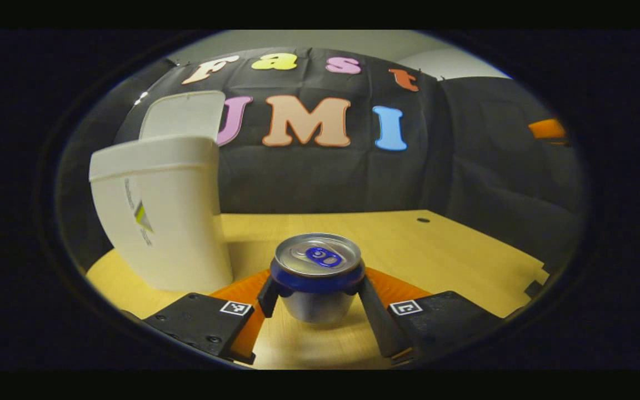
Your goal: Press the lid of the desktop garbage bin to open it, pick up the crumpled paper on the desktop and throw it into the bin, then pick up the pop can on the desktop and drop it into the bin, and finally close the garbage bin lid.
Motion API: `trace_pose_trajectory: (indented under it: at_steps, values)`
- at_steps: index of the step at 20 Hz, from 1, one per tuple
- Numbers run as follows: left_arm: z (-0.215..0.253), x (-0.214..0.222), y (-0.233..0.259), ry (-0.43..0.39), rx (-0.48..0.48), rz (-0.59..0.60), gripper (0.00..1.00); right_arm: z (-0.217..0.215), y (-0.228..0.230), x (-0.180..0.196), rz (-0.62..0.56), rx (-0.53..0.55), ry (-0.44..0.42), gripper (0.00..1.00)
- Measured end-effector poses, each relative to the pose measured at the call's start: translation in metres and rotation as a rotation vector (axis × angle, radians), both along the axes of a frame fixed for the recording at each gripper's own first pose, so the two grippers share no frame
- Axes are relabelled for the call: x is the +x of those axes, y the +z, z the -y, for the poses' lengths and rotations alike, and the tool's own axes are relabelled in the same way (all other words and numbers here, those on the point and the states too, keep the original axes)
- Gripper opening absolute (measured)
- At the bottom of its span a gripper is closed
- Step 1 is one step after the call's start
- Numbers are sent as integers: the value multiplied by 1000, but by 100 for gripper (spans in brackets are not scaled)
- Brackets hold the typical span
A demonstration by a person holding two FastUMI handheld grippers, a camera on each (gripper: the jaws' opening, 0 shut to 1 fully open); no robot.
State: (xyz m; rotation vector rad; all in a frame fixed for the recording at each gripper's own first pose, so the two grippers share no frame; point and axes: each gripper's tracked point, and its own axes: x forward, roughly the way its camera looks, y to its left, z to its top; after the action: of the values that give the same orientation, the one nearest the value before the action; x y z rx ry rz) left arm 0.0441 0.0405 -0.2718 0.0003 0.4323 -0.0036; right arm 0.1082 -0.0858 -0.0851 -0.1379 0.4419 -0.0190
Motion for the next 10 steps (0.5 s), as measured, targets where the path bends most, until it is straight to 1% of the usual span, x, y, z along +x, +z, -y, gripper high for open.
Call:
trace_pose_trajectory:
  at_steps: [2,4,7,10]
  values:
    - [-6,27,50,-25,22,83,74,-9,0,-1,17,51,1,80]
    - [-23,53,101,-26,64,162,74,-15,0,-2,33,97,-7,80]
    - [-61,96,165,7,112,270,74,-9,-1,-11,46,143,-37,80]
    - [-119,123,198,88,198,319,73,-4,-8,-20,37,169,-76,80]
